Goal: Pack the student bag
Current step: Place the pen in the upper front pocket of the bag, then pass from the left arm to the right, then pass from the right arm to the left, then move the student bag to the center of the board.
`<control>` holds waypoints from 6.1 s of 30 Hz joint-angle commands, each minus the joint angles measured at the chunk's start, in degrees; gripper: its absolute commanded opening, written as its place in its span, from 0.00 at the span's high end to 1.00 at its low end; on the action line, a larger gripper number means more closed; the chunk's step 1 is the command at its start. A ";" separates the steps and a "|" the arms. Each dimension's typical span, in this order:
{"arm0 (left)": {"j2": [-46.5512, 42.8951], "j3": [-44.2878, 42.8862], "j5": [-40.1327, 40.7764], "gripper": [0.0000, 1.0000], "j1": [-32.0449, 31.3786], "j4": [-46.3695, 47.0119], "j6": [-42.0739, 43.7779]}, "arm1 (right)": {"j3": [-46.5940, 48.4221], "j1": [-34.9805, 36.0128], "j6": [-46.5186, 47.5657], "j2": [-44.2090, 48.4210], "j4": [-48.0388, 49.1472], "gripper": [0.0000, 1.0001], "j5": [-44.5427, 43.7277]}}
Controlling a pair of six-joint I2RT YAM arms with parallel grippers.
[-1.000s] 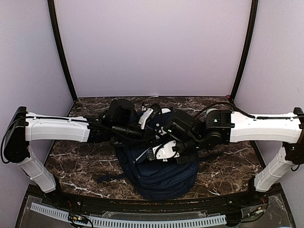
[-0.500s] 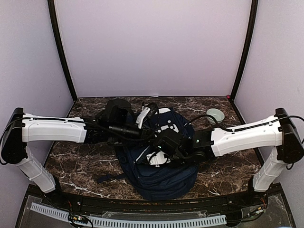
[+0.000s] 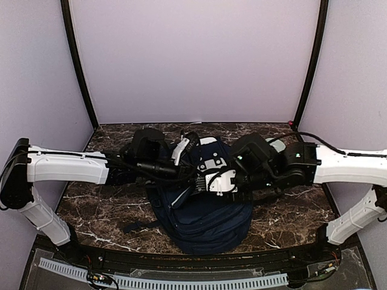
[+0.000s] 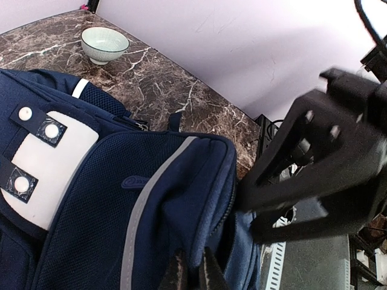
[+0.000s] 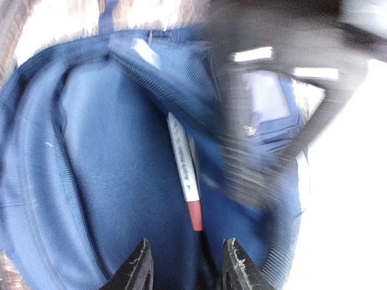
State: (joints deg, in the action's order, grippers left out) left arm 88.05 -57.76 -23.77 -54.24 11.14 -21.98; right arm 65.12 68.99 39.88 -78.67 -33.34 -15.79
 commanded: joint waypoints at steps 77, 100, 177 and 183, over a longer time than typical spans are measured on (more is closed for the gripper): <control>-40.17 7.01 52.23 1.00 -10.01 -48.84 -2.02 | 49.57 -41.77 -26.71 -53.93 -5.28 0.55 31.92; -42.29 9.39 52.97 1.00 -10.01 -46.98 1.86 | 67.35 -33.30 -39.50 -68.10 -1.92 0.41 28.55; 11.33 -13.69 24.36 1.00 -17.08 -7.91 27.24 | 9.44 -56.19 -21.27 -17.99 -13.29 1.00 48.22; 13.27 -15.45 22.21 1.00 -15.84 -5.89 29.32 | 7.07 -56.76 -20.26 -14.55 -14.41 1.00 48.23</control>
State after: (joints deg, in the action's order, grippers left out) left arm 101.14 -70.91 -1.32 -71.61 0.40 4.32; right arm 73.10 11.92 15.18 -96.14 -45.01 32.51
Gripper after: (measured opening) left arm 0.031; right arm 0.121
